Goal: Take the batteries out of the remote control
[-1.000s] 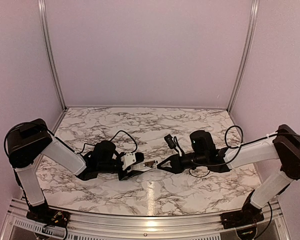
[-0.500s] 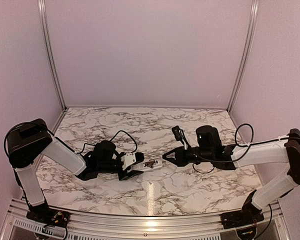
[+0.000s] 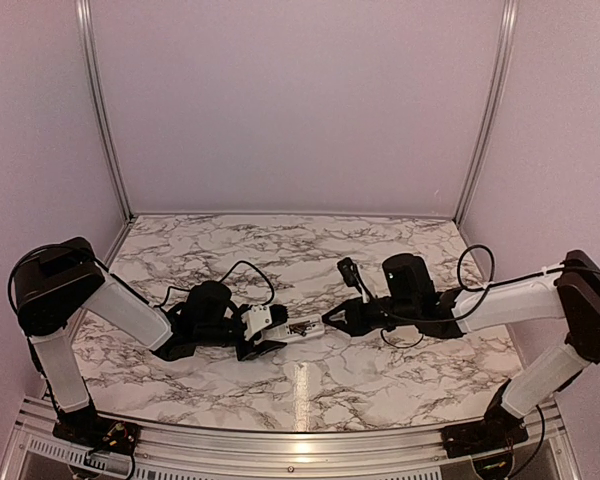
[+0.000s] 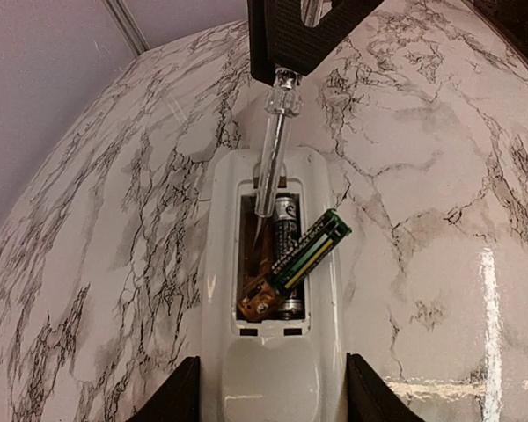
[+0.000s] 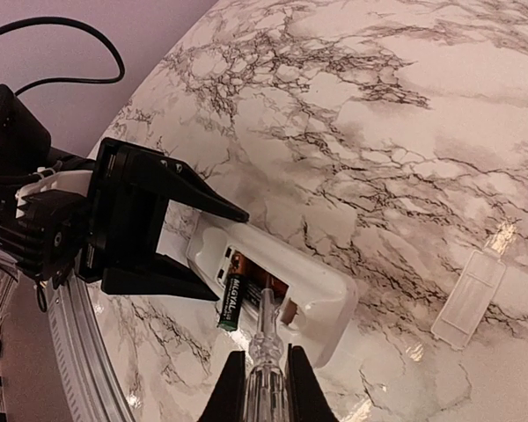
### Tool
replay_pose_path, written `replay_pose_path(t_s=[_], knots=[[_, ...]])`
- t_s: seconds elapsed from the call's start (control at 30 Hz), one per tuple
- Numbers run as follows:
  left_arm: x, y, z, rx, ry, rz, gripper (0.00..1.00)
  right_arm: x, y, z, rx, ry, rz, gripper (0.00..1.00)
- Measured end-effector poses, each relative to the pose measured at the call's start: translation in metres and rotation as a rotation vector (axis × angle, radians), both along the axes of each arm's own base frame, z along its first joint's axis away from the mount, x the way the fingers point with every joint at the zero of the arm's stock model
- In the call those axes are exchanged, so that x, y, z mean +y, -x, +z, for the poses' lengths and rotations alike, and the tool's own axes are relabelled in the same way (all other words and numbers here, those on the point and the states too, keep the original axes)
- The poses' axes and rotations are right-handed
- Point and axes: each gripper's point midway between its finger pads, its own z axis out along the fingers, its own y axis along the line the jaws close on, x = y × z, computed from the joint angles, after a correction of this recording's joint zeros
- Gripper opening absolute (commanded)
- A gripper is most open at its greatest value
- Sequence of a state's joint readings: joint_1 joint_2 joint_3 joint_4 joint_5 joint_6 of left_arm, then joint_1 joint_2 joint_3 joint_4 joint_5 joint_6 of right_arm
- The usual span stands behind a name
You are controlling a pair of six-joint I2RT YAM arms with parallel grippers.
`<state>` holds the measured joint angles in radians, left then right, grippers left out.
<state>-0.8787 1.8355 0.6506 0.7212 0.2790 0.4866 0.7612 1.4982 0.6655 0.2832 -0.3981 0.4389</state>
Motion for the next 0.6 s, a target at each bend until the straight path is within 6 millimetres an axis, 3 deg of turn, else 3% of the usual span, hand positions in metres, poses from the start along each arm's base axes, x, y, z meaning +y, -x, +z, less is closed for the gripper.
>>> replay_pose_path(t_s=[0.6], knots=[[0.0,0.0,0.0,0.0,0.0,0.0,0.0,0.014,0.013,0.003,0.012,-0.019,0.072,0.0]])
